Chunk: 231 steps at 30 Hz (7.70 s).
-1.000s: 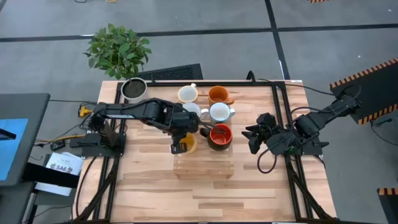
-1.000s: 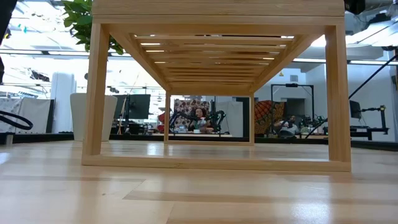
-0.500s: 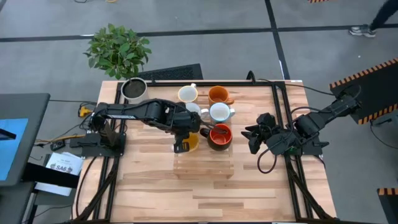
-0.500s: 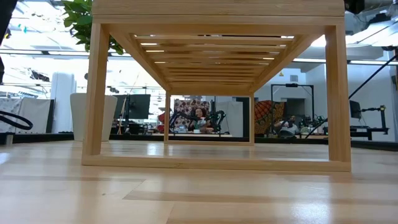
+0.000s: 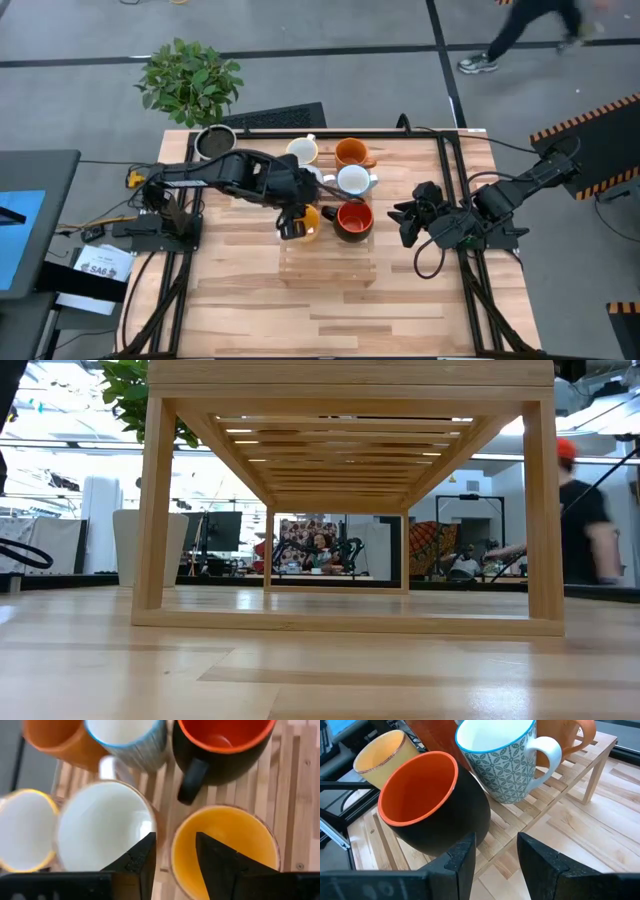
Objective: Place coffee mugs
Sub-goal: Put the yellow cup on the shelf aligned with the other red cup, then return to Home Position
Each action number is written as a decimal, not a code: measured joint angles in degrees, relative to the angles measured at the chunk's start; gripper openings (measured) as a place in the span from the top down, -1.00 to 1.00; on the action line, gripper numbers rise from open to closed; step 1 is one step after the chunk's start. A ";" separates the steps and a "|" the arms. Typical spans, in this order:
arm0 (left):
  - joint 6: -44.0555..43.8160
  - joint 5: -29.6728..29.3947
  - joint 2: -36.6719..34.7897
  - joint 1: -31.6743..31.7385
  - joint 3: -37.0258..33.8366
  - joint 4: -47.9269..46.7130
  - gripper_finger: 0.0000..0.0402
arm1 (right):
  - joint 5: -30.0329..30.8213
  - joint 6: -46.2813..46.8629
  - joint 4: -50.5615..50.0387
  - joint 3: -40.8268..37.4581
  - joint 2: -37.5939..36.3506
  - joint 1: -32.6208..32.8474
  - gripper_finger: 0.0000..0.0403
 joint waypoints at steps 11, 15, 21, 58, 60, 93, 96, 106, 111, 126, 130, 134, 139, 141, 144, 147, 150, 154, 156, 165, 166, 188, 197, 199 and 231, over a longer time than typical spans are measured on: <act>-6.58 -10.15 -9.95 -0.37 2.18 -2.64 0.51 | 1.60 -0.04 0.55 0.00 -0.01 0.00 0.15; -8.81 -20.90 -18.89 -4.61 -6.56 3.99 0.82 | 1.62 -0.15 1.20 0.00 -0.07 -0.61 0.15; -4.14 -25.92 -34.60 -10.76 -33.27 29.93 0.99 | 1.60 -3.99 3.80 0.00 -0.05 -2.56 0.15; -4.84 2.80 -94.01 2.49 -123.05 103.63 1.00 | -11.37 -17.06 7.13 4.79 -2.18 -7.76 0.92; -5.22 3.38 -96.73 2.49 -125.05 103.57 1.00 | -12.23 -15.97 7.21 4.79 -2.43 -7.76 0.91; -4.31 8.75 -104.76 2.45 -127.45 91.77 1.00 | -12.46 -21.03 3.60 4.74 -7.08 -5.41 0.88; -5.52 6.37 -104.76 2.45 -127.45 91.34 1.00 | -12.40 -21.06 2.59 4.74 -8.06 -4.46 0.91; -9.20 4.97 -104.72 2.49 -127.45 83.32 1.00 | -12.33 -21.69 9.02 -7.20 -16.40 -1.73 0.90; -9.23 5.24 -104.35 2.49 -127.42 83.27 1.00 | -13.40 -29.52 21.96 -17.61 -24.17 -4.40 0.90; -9.21 5.27 -104.35 2.49 -127.40 83.27 1.00 | -35.94 -42.50 37.23 -40.93 -47.69 -26.67 0.90; -9.21 5.29 -104.35 2.49 -127.40 83.27 1.00 | -36.08 -42.39 40.28 -47.37 -55.04 -26.91 0.90; -9.21 5.29 -104.33 2.49 -127.40 83.25 1.00 | -36.34 -42.29 42.89 -52.64 -60.79 -26.89 0.90; -9.21 5.31 -104.35 2.49 -127.40 83.28 1.00 | -37.88 -45.91 44.59 -55.15 -60.04 -26.86 0.90; -9.21 5.30 -104.34 2.49 -127.40 83.27 1.00 | -37.85 -46.20 43.33 -57.00 -60.81 -26.86 0.90; -9.21 5.33 -104.24 2.49 -127.40 83.22 1.00 | -38.12 -46.41 47.52 -59.46 -60.68 -26.85 0.90; -9.19 5.35 -104.24 2.49 -127.40 83.28 1.00 | -38.39 -46.49 52.82 -62.92 -60.63 -26.86 0.90; -9.19 5.24 -104.24 2.49 -127.38 83.27 1.00 | -38.28 -48.13 52.74 -62.92 -60.22 -26.89 0.90; -9.19 5.22 -104.24 2.49 -127.38 83.27 1.00 | -37.94 -53.71 52.59 -62.93 -59.97 -27.04 0.88; -9.19 5.20 -104.24 2.49 -127.38 83.29 1.00 | -37.83 -55.35 52.57 -62.93 -59.51 -27.02 0.84; -9.19 5.17 -104.24 2.49 -127.38 83.27 1.00 | -37.73 -55.49 52.63 -62.97 -59.34 -27.02 0.75; -9.19 5.16 -104.24 2.49 -127.38 83.27 1.00 | -37.71 -55.49 52.63 -62.97 -59.34 -27.02 0.75; -9.16 5.03 -105.00 2.13 -127.38 83.62 1.00 | -37.41 -55.49 52.96 -62.97 -59.88 -25.83 0.75; -9.17 5.02 -104.21 1.81 -127.38 83.35 1.00 | -37.44 -55.47 52.85 -62.99 -59.77 -25.83 0.74; -9.17 5.02 -104.21 1.81 -127.38 83.38 1.00 | -37.44 -55.47 52.83 -62.99 -59.77 -25.83 0.74; -9.19 5.07 -104.21 1.81 -127.38 83.35 1.00 | -37.58 -55.47 52.61 -62.99 -59.76 -25.83 0.74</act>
